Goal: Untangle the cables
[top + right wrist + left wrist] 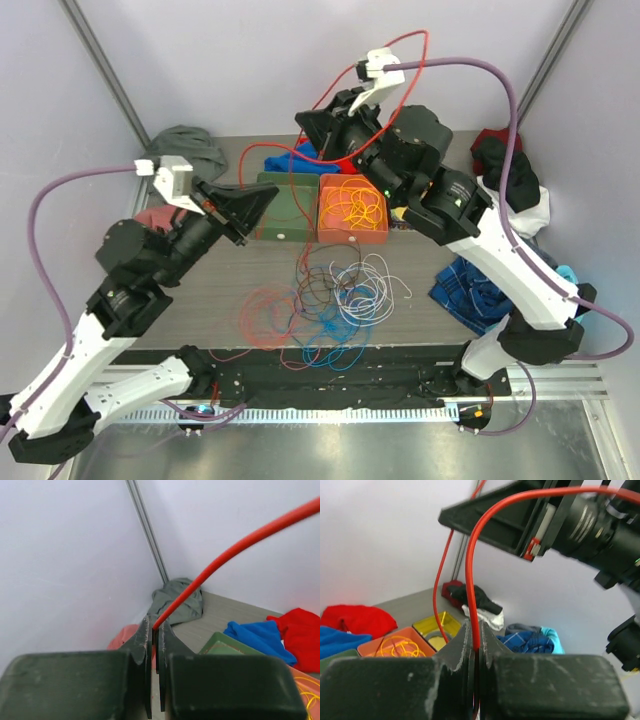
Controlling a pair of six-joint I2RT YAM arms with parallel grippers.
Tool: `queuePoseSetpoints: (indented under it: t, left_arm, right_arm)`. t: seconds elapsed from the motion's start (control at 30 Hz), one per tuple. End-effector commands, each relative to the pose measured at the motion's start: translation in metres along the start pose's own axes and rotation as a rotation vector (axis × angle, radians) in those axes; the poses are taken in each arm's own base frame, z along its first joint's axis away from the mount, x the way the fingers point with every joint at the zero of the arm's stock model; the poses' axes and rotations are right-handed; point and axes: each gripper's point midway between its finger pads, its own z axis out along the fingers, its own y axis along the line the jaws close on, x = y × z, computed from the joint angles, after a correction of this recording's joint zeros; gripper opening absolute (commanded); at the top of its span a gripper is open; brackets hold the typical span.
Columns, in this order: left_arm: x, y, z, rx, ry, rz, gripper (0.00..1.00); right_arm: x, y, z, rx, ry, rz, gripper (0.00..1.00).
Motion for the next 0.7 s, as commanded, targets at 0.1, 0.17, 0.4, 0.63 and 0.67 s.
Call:
queuePoseSetpoints:
  t: [0.1, 0.17, 0.4, 0.63, 0.67]
  left_arm:
    - [0.01, -0.006, 0.009, 0.073, -0.072, -0.016, 0.05]
    - [0.021, -0.003, 0.011, 0.07, -0.063, -0.023, 0.06]
    - [0.042, 0.004, 0.019, 0.058, -0.035, -0.033, 0.1]
    - [0.058, 0.014, 0.019, 0.018, -0.016, -0.051, 0.11]
    - [0.059, 0.014, 0.018, 0.018, -0.013, -0.054, 0.11]
  right_arm:
    - [0.015, 0.006, 0.003, -0.017, 0.104, 0.001, 0.01]
    - [0.013, 0.013, 0.002, -0.045, 0.11, 0.027, 0.01]
    - [-0.002, 0.024, -0.009, -0.098, 0.093, 0.077, 0.01]
    - [-0.017, 0.026, -0.019, -0.117, 0.068, 0.091, 0.01]
    - [-0.017, 0.026, -0.019, -0.12, 0.068, 0.092, 0.01]
